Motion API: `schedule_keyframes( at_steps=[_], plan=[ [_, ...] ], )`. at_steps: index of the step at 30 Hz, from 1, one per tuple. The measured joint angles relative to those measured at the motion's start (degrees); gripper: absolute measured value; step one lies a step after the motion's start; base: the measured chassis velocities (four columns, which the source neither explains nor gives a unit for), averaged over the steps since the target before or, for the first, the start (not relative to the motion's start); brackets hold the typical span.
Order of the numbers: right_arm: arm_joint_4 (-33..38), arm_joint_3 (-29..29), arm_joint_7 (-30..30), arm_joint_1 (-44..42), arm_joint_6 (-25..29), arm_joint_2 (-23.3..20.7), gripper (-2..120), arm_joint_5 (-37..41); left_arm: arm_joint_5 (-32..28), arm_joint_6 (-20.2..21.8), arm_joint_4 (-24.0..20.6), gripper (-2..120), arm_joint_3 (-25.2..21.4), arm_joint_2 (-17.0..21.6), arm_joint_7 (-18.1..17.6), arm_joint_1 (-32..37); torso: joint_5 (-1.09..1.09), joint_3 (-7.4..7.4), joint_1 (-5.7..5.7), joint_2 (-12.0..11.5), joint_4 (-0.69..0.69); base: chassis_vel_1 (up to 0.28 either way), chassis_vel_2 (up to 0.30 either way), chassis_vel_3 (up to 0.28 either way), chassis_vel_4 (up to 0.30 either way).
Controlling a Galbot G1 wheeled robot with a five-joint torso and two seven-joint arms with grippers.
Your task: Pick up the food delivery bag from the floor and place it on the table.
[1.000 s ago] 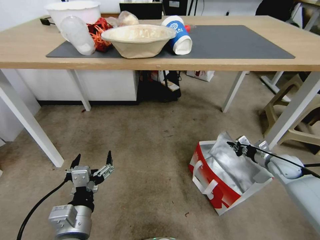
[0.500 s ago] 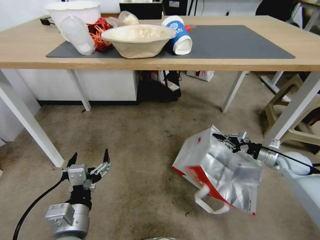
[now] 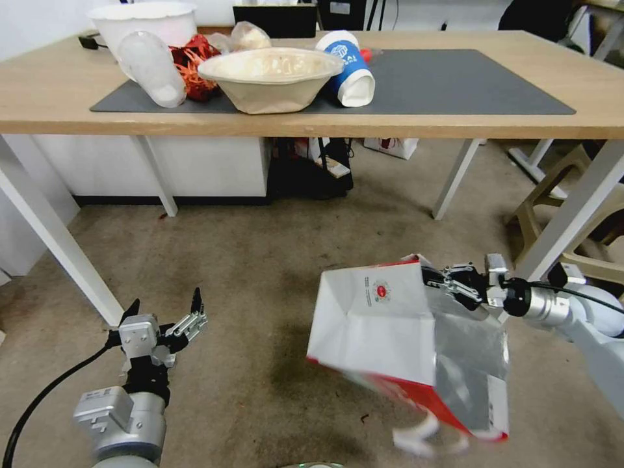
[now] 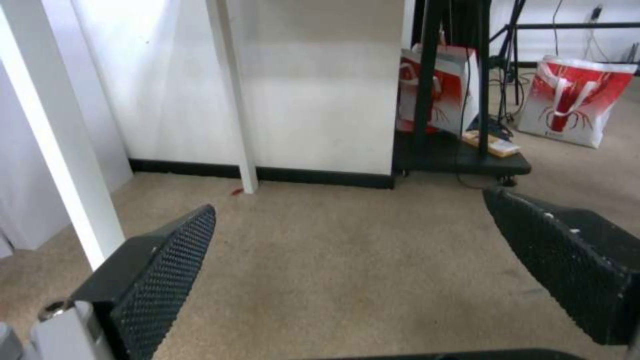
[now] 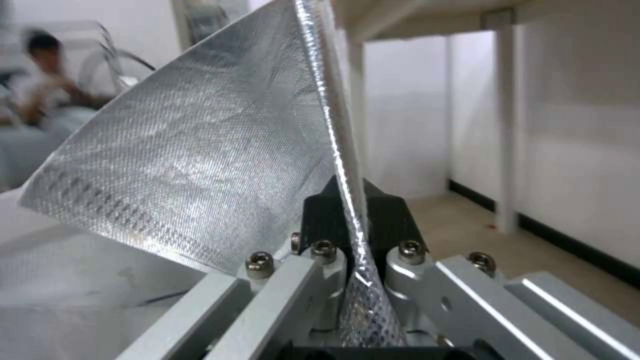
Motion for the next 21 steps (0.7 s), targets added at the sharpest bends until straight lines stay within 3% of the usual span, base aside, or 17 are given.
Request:
schedule_keyframes(
  at_steps=[11,21],
  plan=[
    [1.66,1.36,-7.82,-1.63,-7.41,-0.23,0,7.25,0.57,0.1,-0.54,100,0.1,-0.38,1.26,0.68,0.01,0.0,0.0,0.0,0.0,0.0,0.0,0.0,0.0],
    [1.69,1.42,-9.63,-1.94,-8.54,0.45,0,7.93,0.94,0.02,-0.77,100,0.3,-0.79,1.4,1.32,0.01,0.0,0.0,0.0,0.0,0.0,0.0,0.0,0.0]
  ],
)
